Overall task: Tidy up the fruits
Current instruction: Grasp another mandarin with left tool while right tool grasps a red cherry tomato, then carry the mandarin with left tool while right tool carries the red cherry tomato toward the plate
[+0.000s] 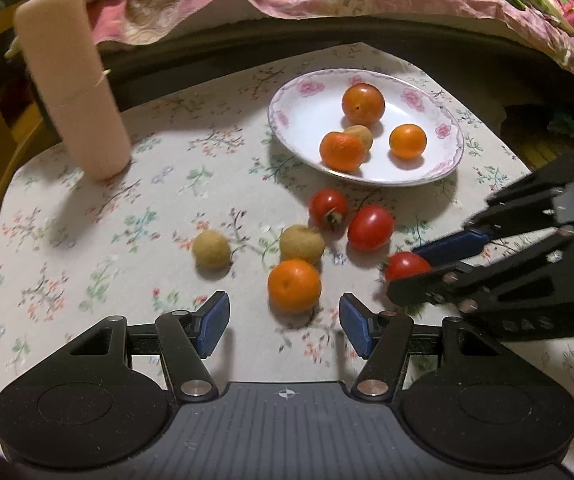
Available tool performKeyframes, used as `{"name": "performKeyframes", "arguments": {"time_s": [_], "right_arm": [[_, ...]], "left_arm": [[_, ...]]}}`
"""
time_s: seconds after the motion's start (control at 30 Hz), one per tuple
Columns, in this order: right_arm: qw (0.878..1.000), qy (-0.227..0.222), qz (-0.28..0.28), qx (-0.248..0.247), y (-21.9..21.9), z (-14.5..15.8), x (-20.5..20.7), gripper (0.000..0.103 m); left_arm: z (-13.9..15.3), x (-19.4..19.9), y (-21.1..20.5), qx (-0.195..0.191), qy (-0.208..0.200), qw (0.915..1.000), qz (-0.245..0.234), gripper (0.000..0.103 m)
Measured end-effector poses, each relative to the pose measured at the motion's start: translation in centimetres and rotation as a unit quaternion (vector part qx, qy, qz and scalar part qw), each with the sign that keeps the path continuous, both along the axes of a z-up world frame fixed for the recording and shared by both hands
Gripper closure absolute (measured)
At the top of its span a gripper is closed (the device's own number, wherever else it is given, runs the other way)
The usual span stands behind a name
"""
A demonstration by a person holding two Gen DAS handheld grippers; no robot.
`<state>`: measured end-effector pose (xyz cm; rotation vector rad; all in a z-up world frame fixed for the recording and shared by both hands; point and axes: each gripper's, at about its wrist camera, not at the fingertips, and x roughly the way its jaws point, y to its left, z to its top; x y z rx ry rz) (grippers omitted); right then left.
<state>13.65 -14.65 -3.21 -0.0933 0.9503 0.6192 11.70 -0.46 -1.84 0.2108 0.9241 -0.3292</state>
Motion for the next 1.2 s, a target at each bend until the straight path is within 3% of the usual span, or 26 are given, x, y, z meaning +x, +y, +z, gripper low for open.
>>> {"name": "performKeyframes", "arguments": {"time_s": [0.4, 0.47, 0.53, 1.2], "right_arm": [[0.999, 0.027, -0.021, 0.007, -1.6, -0.4, 0.0, 0.073], [0.999, 0.027, -0.022, 0.007, -1.6, -0.5, 0.0, 0.073], [0.999, 0.027, -0.022, 0.007, -1.6, -0.5, 0.0, 0.073], [0.999, -0.003, 0.011, -0.033, -0.5, -0.3, -1.6, 0.073]], "left_arm": [[-1.7, 1.4, -0.8, -0.009, -0.007, 0.9999, 0.008, 0.045], [-1.6, 1.4, -1.0, -0.006, -0.008, 0.9999, 0.005, 0.058], [-1.4, 1.2, -1.3, 0.002, -0.004, 1.0000, -0.001, 0.062], [-1.4, -2.8, -1.5, 0.014, -0.009, 0.9990, -0.042, 0.061]]}}
